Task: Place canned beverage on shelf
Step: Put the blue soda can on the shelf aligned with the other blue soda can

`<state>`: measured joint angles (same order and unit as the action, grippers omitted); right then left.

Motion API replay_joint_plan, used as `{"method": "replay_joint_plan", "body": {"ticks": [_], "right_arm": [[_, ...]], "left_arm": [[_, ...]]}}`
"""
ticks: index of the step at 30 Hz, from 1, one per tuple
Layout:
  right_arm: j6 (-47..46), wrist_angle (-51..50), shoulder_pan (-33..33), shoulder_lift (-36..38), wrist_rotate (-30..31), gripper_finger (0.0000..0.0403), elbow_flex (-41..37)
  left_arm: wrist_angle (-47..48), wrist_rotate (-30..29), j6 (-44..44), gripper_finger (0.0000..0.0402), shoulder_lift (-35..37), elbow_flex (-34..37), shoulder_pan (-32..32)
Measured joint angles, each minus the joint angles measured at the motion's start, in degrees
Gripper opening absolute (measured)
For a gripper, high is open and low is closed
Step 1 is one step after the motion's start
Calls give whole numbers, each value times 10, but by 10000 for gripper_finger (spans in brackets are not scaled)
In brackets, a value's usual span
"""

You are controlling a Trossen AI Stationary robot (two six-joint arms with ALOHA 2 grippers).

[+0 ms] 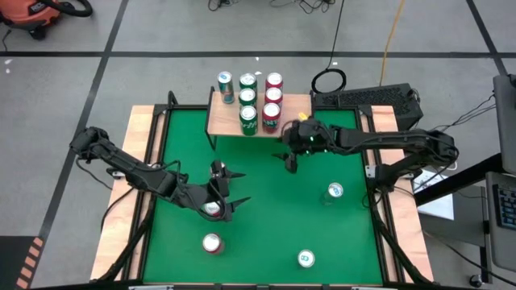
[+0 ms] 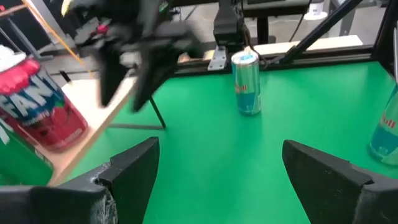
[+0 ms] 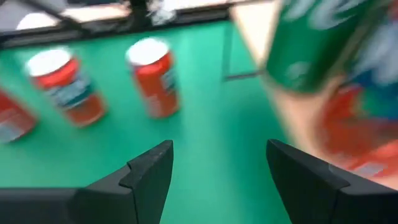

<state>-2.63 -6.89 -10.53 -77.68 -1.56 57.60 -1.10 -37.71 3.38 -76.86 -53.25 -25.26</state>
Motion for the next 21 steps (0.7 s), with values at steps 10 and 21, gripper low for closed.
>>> {"method": "replay_joint_plan", "body": {"ticks": [10, 21], "right_arm": [[-109, -309, 184, 51, 96, 249, 105], [-314, -647, 283, 49, 109, 298, 206]], "left_arm": [[-34, 2, 24, 331, -23, 21, -5], [-148, 30, 20, 331, -88, 28, -11]]}}
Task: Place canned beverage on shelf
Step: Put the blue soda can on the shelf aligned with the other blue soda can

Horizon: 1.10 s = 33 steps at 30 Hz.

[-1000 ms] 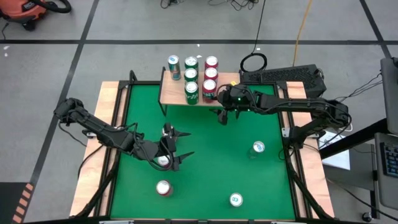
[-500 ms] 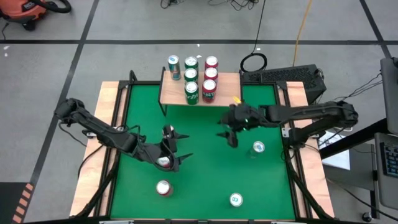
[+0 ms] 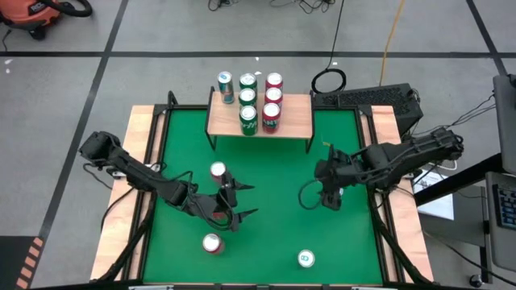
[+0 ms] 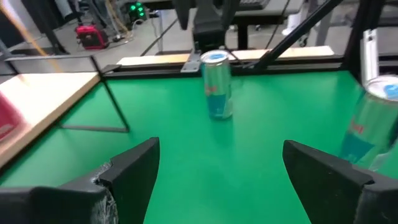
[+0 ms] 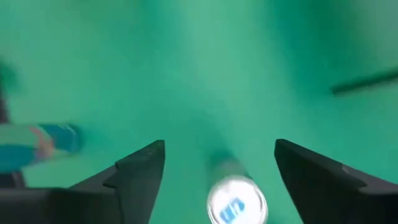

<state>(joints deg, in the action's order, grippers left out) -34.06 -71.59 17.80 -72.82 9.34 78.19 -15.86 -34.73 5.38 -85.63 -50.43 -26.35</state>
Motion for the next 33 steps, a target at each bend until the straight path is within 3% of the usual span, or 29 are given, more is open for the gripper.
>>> {"method": "replay_joint_plan", "body": {"ticks": [7, 17, 23, 33], "right_arm": [[-78, -13, 23, 18, 25, 341, -49], [-191, -3, 25, 31, 26, 343, -160], [-209, 31, 25, 31, 10, 343, -204], [-223, 51, 20, 31, 9, 282, -237]], "left_arm": [[-31, 22, 2, 331, -23, 0, -3], [-38, 22, 3, 331, -28, 0, -11], [-38, 22, -1, 331, -28, 0, -9], [-46, 22, -3, 331, -28, 0, 6]]}}
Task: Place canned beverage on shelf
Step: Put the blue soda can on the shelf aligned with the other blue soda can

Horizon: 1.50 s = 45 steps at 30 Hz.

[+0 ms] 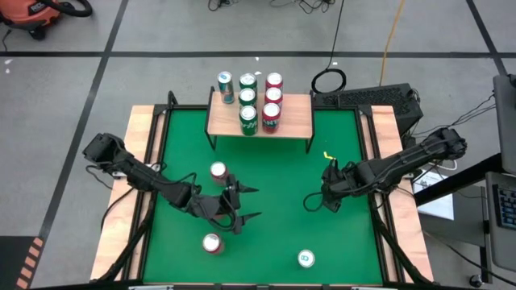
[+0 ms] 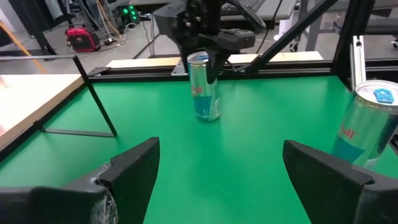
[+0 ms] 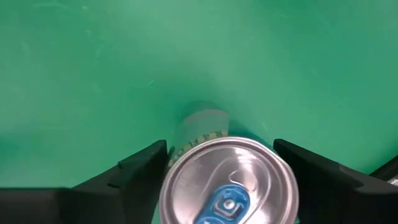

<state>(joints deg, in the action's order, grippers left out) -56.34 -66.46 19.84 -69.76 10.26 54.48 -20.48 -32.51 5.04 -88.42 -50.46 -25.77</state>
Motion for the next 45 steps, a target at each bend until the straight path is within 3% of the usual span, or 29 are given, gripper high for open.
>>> {"method": "replay_joint_plan", "body": {"ticks": [7, 13, 22, 34, 45], "right_arm": [[8, 7, 0, 0, -29, 226, 5], [53, 61, 5, 0, -30, 235, 31], [238, 167, 6, 0, -25, 229, 68], [520, 280, 6, 0, 49, 230, 87], [672, 391, 6, -2, 49, 236, 87]], "left_arm": [[-2, 0, 0, 331, 0, 0, 17], [-22, 23, 0, 331, 0, 0, 33], [-42, 27, 5, 331, 0, 0, 51], [-120, 77, 1, 348, -24, -1, 51], [-172, 69, -24, 375, -86, -2, 78]]}}
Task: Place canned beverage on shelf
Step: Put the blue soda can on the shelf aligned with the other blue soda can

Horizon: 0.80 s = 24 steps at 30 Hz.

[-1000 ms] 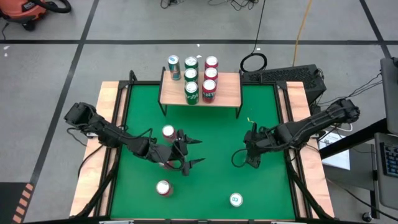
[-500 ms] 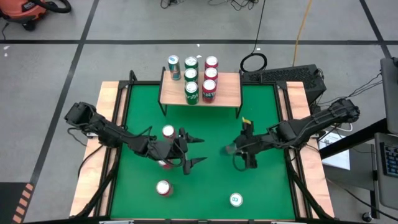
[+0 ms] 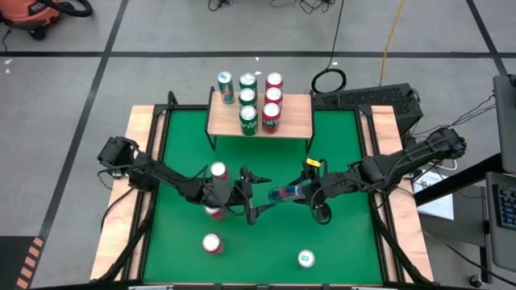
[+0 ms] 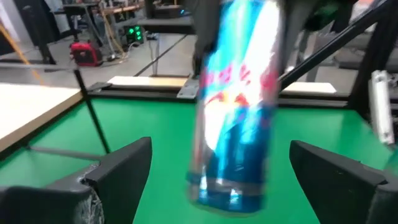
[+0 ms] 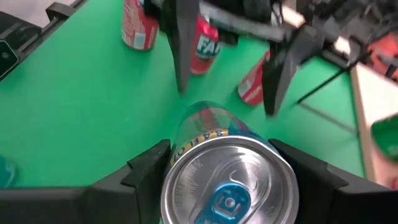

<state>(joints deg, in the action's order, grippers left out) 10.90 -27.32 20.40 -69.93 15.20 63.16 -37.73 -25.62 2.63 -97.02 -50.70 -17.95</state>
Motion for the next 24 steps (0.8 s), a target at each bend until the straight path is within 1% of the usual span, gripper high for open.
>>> {"method": "replay_joint_plan", "body": {"ticks": [4, 7, 11, 14, 21, 24], "right_arm": [[32, 21, 0, 0, 1, 237, 0], [48, 48, -1, 0, 1, 237, 0], [52, 71, -1, 0, 13, 237, 0], [53, 75, -2, -3, 16, 237, 0], [47, 80, -2, -15, 17, 237, 1], [36, 80, -2, -16, 13, 238, 1]], "left_arm": [[-13, 2, 0, 376, -9, 0, 12], [-8, 19, 0, 375, -11, 0, 15], [-9, 20, -1, 361, -16, 0, 16], [-15, 13, -1, 338, -16, 0, 16], [-35, 12, -33, 258, -16, 1, 13], [-35, 13, -35, 233, -16, 2, 12]]}}
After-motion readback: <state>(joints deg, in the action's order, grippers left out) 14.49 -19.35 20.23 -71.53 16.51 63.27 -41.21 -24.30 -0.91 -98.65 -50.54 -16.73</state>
